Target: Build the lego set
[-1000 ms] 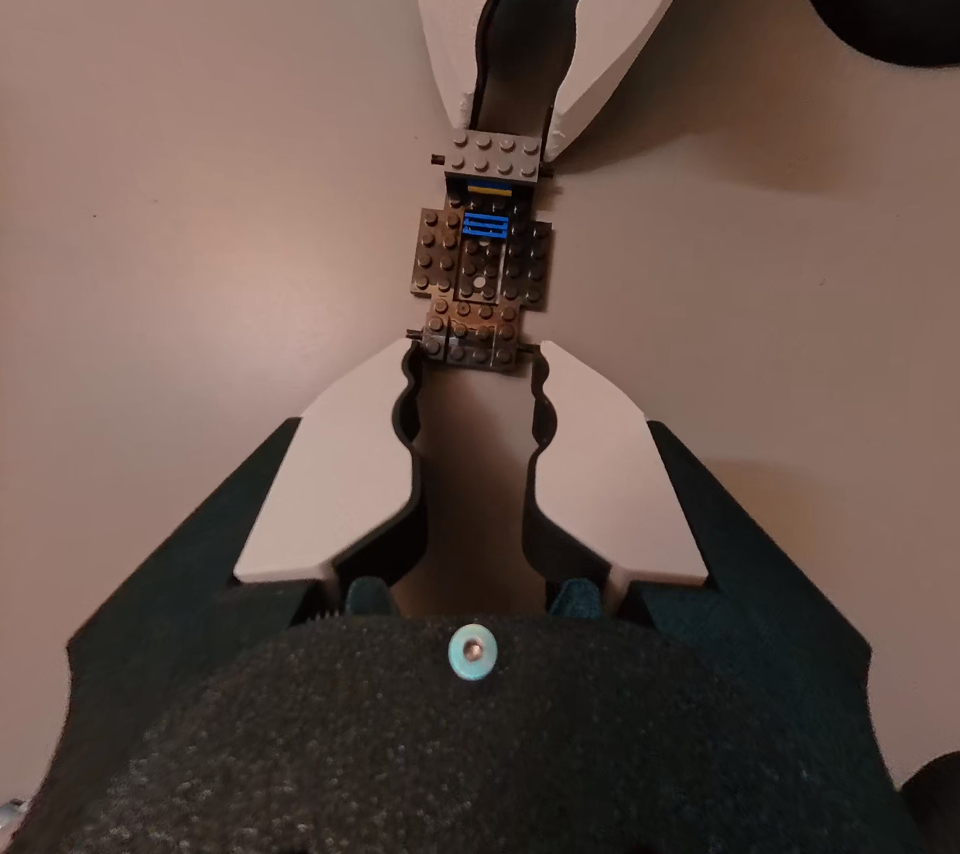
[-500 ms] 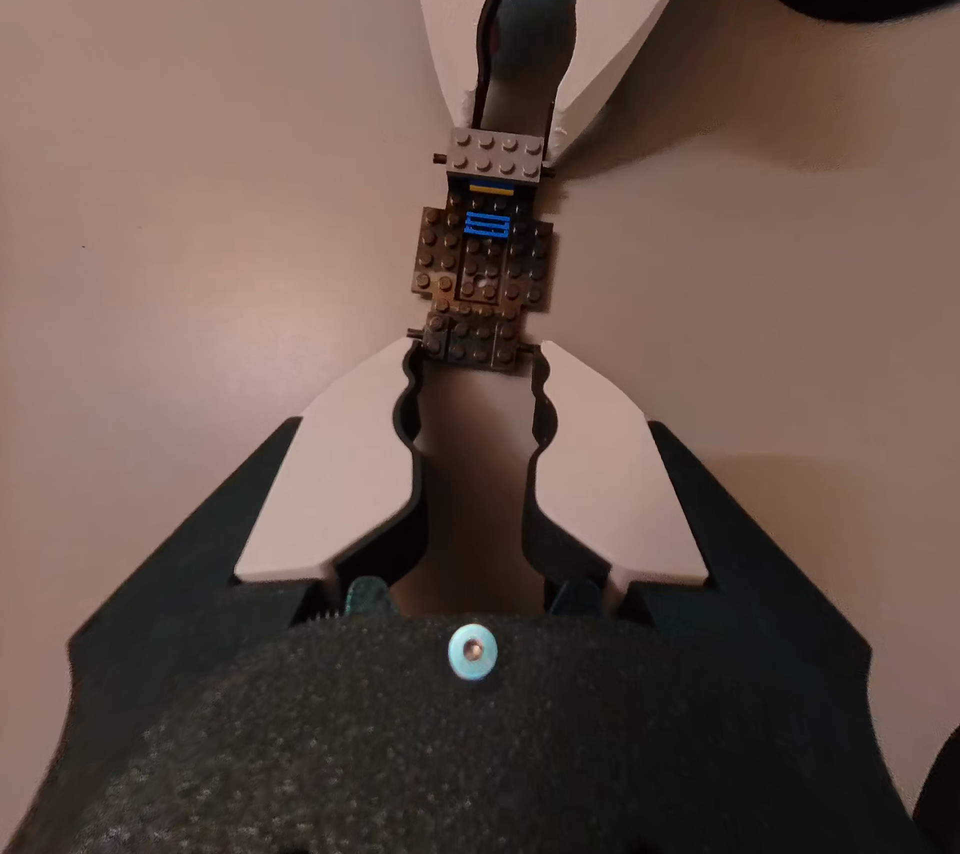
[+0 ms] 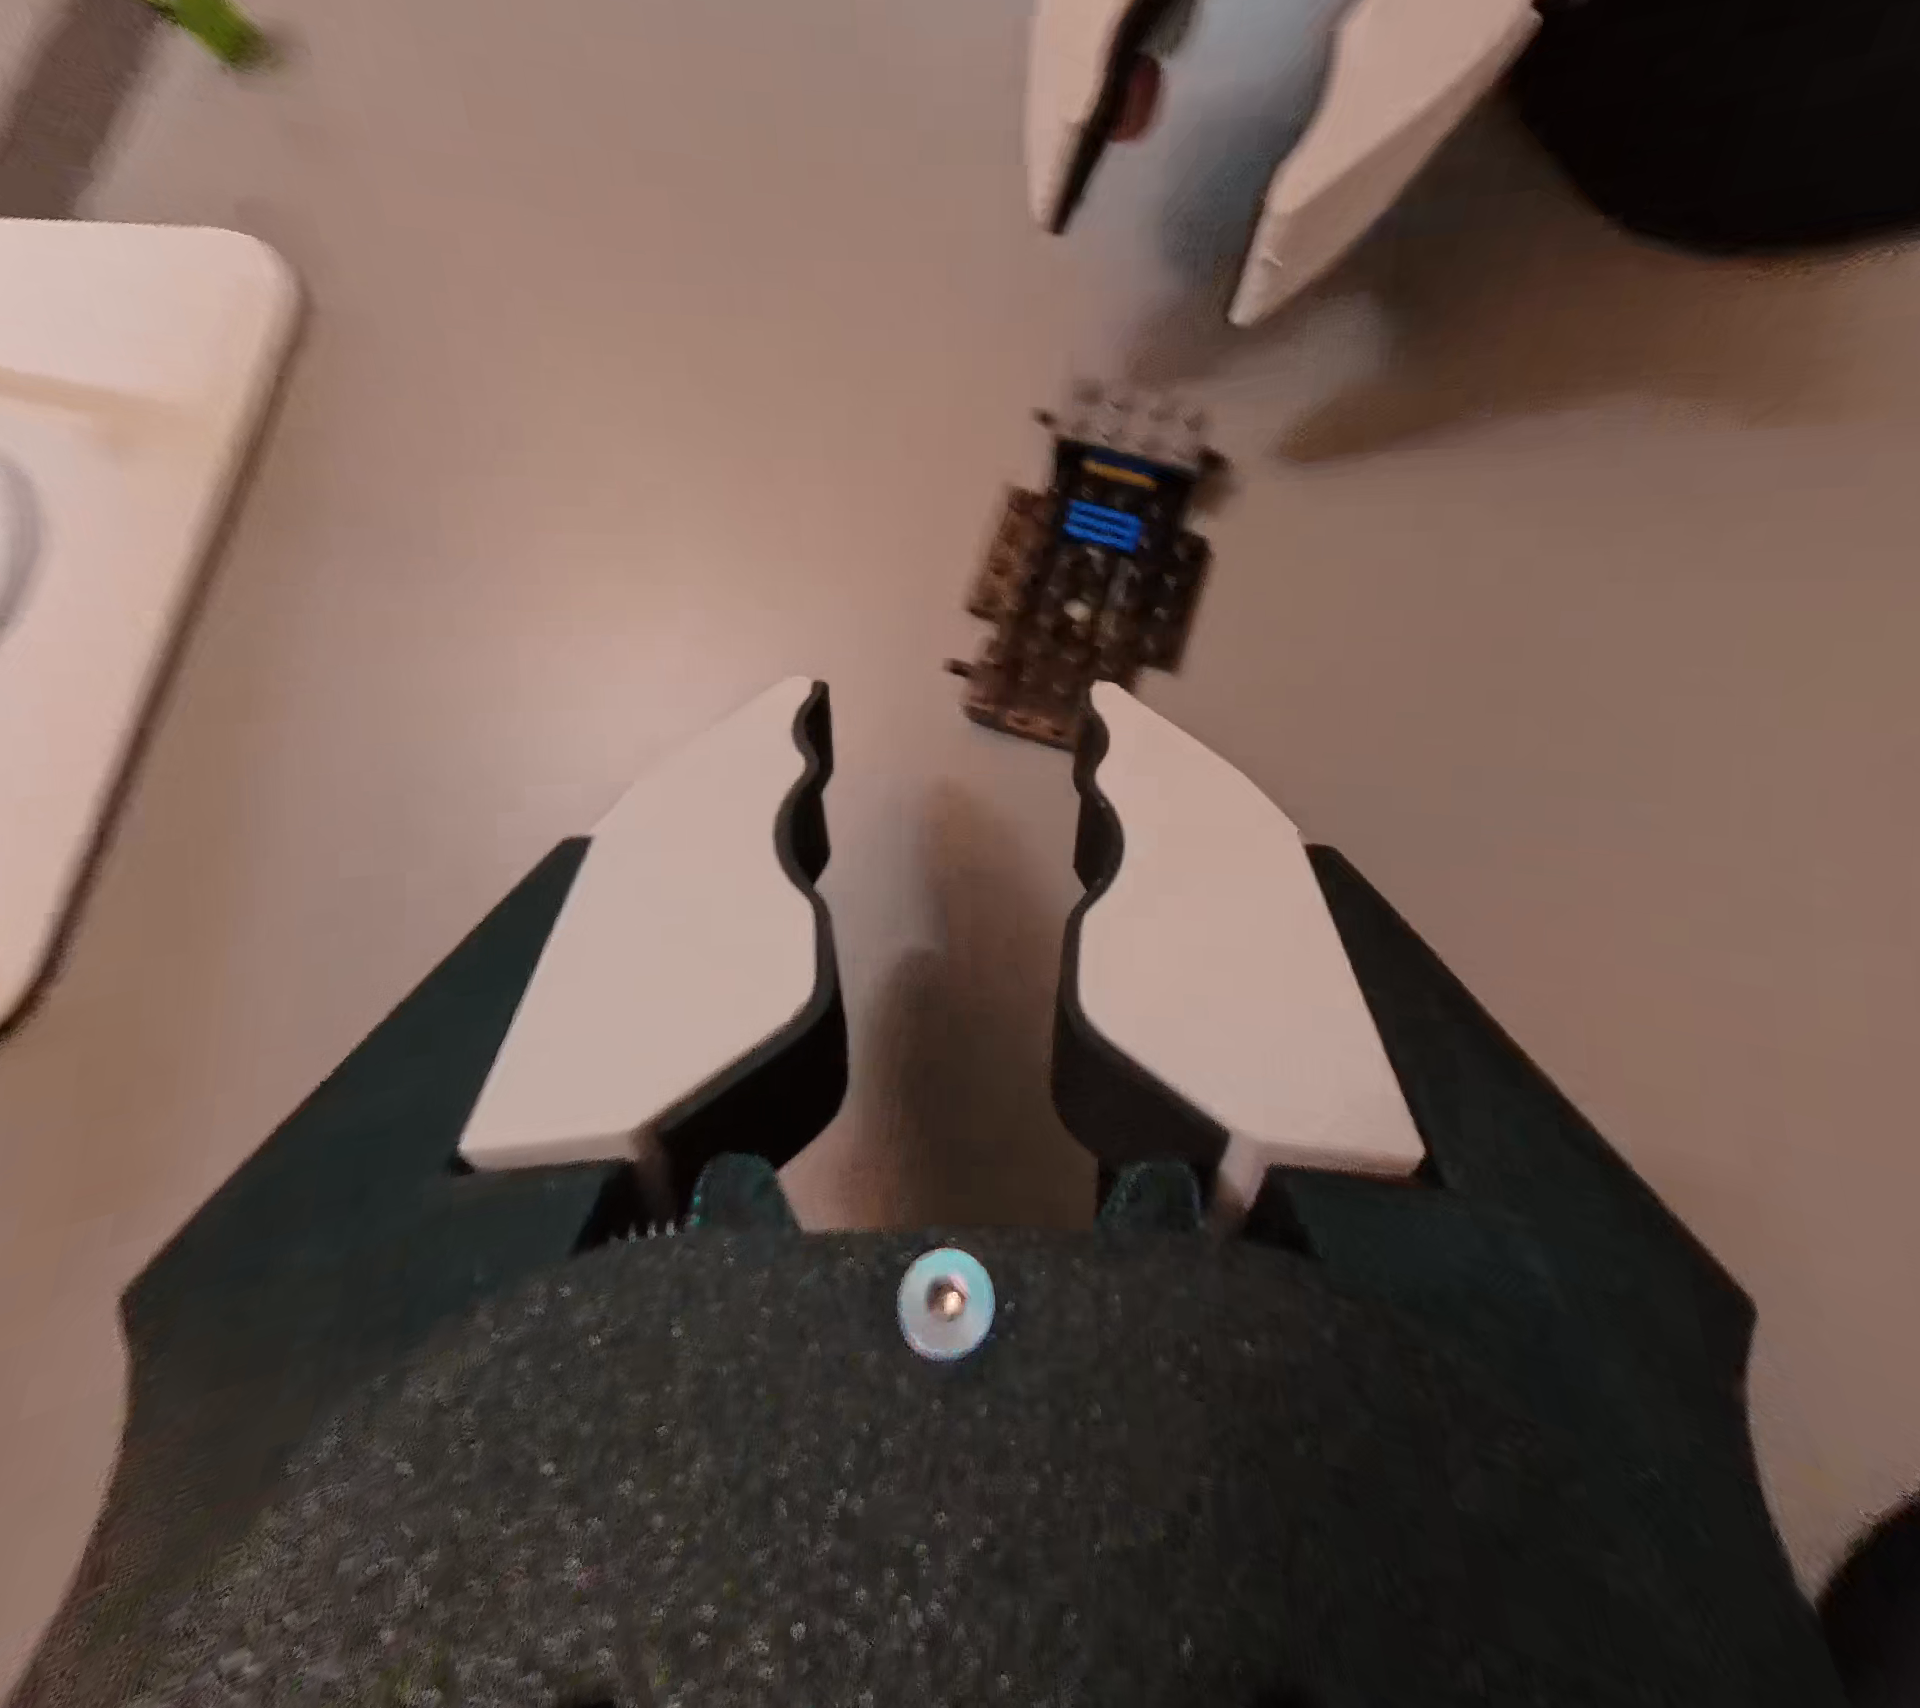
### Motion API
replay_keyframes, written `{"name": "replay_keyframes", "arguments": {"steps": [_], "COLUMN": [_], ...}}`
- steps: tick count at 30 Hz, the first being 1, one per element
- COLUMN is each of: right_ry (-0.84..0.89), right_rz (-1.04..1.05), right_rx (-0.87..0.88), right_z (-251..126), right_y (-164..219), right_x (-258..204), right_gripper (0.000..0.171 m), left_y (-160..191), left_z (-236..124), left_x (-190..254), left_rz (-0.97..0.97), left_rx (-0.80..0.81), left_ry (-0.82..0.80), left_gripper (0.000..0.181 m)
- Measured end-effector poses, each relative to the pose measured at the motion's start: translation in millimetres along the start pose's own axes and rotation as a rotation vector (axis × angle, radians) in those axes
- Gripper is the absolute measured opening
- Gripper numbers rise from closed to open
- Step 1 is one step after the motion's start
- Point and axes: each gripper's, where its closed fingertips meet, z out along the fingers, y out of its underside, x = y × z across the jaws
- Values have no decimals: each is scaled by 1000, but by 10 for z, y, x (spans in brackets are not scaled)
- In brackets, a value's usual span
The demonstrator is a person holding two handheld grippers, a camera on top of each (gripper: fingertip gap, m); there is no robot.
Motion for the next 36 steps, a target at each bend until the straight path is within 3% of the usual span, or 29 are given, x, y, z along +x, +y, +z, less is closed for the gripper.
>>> {"name": "replay_keyframes", "arguments": {"steps": [8, 13, 15, 20, 25, 29, 36], "right_ry": [391, 602, 659, 743, 805, 832, 846], "right_rz": [169, 187, 185, 250, 295, 326, 336], "right_rx": [416, 581, 597, 609, 570, 554, 513], "right_z": [-590, -893, -925, -826, -568, -418, -246], "right_y": [-882, -1473, -1681, -2040, -2140, -2151, -2119], "right_x": [648, 1026, 1213, 1776, 2190, 2260, 2320], "right_gripper": [24, 0, 0, 0, 0, 0, 0], "left_y": [-775, -1021, -1051, -889, -477, -172, -90], "left_z": [-640, -1057, -1193, -1311, -1188, -1029, -1061], "left_x": [-558, -815, -883, -946, -1013, -1143, -1195], "left_rz": [-210, -263, -285, -327, -293, -321, -343], "left_rx": [485, 646, 685, 696, 604, 511, 513], "left_ry": [-429, -670, -742, -852, -962, -984, -992], "left_gripper": [18, 3, 0, 0, 0, 0, 0]}}
